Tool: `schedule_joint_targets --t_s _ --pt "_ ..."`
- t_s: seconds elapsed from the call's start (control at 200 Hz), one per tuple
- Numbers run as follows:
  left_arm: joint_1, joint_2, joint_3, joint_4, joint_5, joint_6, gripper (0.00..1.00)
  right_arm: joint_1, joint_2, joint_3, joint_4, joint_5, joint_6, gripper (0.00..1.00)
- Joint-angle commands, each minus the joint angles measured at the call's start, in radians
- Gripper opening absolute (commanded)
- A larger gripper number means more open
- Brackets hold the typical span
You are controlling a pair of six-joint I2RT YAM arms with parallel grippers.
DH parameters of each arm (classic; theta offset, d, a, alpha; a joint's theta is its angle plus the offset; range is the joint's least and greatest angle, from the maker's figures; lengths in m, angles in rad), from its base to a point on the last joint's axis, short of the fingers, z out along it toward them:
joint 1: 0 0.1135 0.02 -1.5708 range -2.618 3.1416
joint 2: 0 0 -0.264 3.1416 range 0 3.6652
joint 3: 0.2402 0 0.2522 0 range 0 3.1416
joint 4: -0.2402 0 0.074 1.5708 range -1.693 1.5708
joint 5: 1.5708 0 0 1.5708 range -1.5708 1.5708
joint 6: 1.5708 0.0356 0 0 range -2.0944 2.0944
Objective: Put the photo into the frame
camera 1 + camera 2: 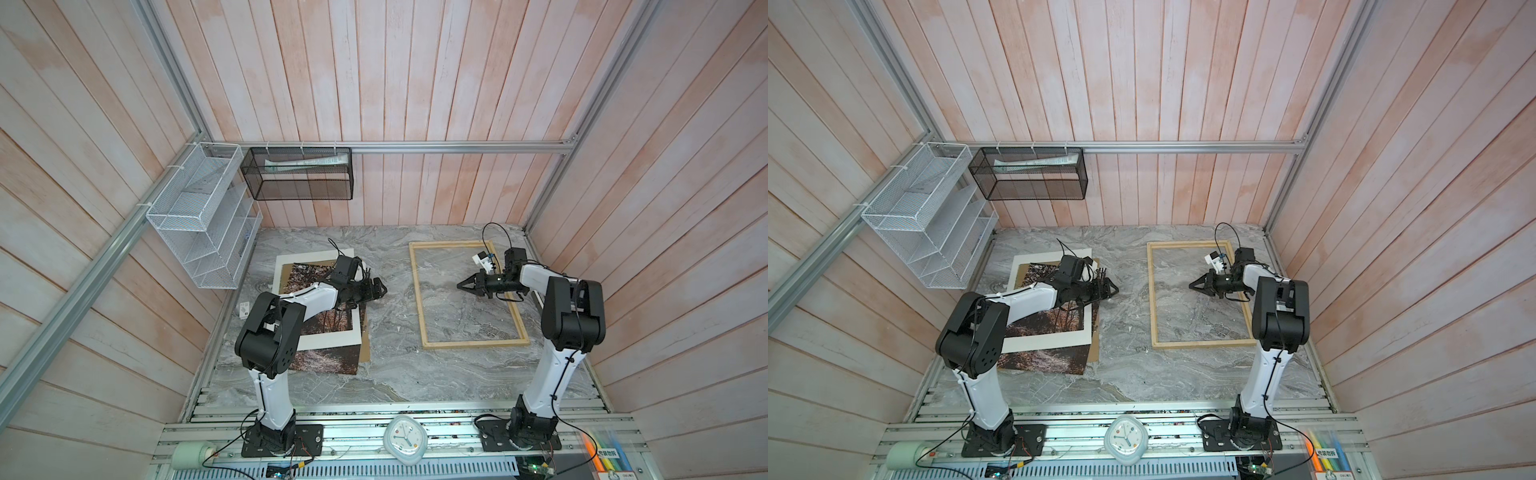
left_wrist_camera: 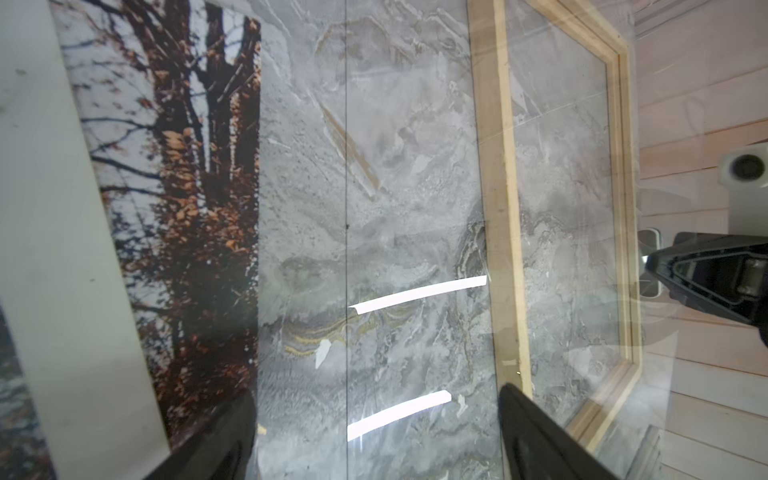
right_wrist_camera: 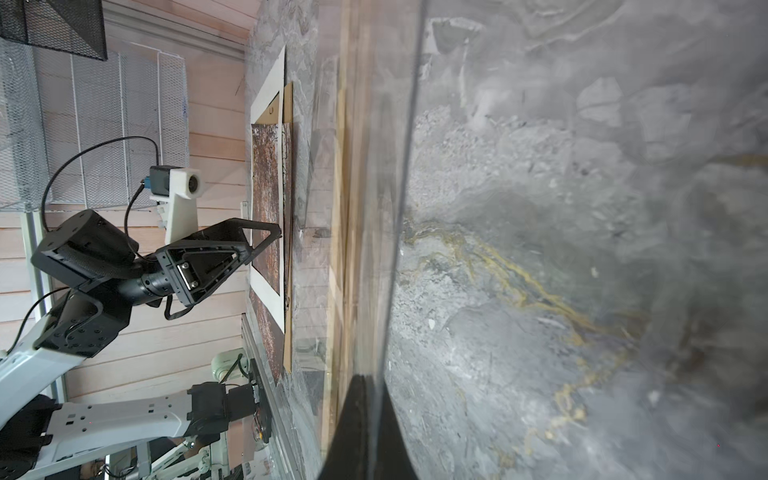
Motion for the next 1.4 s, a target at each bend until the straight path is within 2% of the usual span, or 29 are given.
schedule_joint_targets --t_s 0.0,0.19,0.45,0.785,0.95,1.395 --pt "-0.009 0.028 0.025 0.023 0.021 0.008 0.92 -0.028 0.027 0.03 -0.027 0.052 -0.036 0.0" --pt "-0.025 0.06 0.024 0.048 0.052 -0.001 0.92 -0.044 0.043 0.021 -0.011 0.082 -0.023 0.05" --pt "-0.055 0.1 0.04 0.067 0.08 -0.016 0.92 -0.045 0.061 -0.016 0.058 0.066 0.013 0.13" --pt "-0.09 0.126 0.048 0.084 0.092 -0.042 0.91 -0.045 0.056 -0.102 0.185 0.026 0.08 0.29" --pt "-0.108 0.129 0.051 0.091 0.097 -0.051 0.91 -0.047 0.037 -0.179 0.311 -0.001 0.159 0.38" --pt "-0.162 0.124 0.045 0.106 0.102 -0.079 0.91 -0.044 -0.036 -0.303 0.57 -0.043 0.373 0.41"
